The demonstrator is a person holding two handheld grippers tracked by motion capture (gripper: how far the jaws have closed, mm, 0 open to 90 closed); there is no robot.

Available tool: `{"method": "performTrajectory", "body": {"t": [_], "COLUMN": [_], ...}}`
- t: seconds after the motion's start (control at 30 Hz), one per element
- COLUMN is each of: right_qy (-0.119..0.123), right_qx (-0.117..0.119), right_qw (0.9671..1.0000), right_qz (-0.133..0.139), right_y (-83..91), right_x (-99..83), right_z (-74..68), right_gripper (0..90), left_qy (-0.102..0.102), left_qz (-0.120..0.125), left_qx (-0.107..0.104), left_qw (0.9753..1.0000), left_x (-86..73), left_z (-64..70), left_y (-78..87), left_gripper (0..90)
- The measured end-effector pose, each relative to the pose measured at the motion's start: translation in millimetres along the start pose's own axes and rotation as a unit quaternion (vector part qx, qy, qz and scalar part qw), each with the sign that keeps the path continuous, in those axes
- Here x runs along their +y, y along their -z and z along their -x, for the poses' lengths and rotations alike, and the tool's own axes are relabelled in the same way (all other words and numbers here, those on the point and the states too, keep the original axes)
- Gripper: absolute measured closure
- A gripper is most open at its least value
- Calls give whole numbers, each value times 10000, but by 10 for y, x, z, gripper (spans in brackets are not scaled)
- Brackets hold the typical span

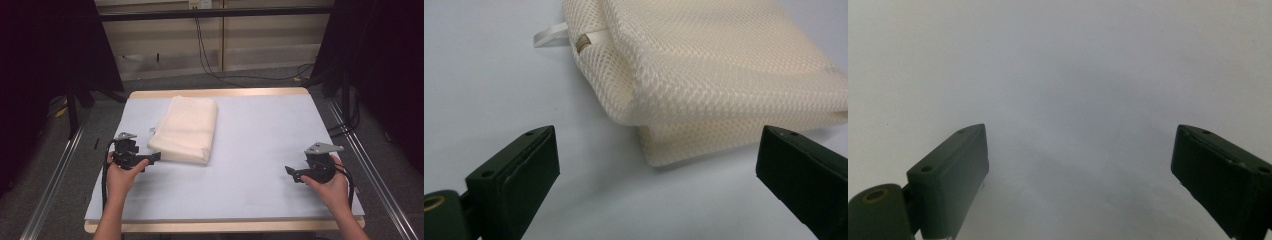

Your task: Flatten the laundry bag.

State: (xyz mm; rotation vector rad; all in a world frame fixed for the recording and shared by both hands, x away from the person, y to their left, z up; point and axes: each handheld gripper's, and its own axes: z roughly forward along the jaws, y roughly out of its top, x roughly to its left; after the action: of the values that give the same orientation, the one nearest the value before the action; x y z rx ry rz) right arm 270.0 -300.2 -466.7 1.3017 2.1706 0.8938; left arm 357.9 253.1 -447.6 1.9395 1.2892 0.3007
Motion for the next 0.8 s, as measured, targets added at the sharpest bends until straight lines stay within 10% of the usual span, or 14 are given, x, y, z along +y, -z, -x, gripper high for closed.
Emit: {"method": "performTrajectory", "body": {"t": [0.47, 0.8], "right_qy": [124, 183], "right_qx": [-32, -58], "right_qw": [9999, 9998], "right_qz": [-79, -111], "right_y": [-18, -23], "right_x": [1, 0], "right_z": [-38, -40], "right_gripper": [90, 97], "left_qy": [226, 288], "left_qz": [-2, -138], "left_qx": [-98, -89], "left_qw": [9997, 9995], "left_x": [104, 143], "left_z": [51, 97], "left_y": [-77, -43], "left_gripper": [166, 634]}}
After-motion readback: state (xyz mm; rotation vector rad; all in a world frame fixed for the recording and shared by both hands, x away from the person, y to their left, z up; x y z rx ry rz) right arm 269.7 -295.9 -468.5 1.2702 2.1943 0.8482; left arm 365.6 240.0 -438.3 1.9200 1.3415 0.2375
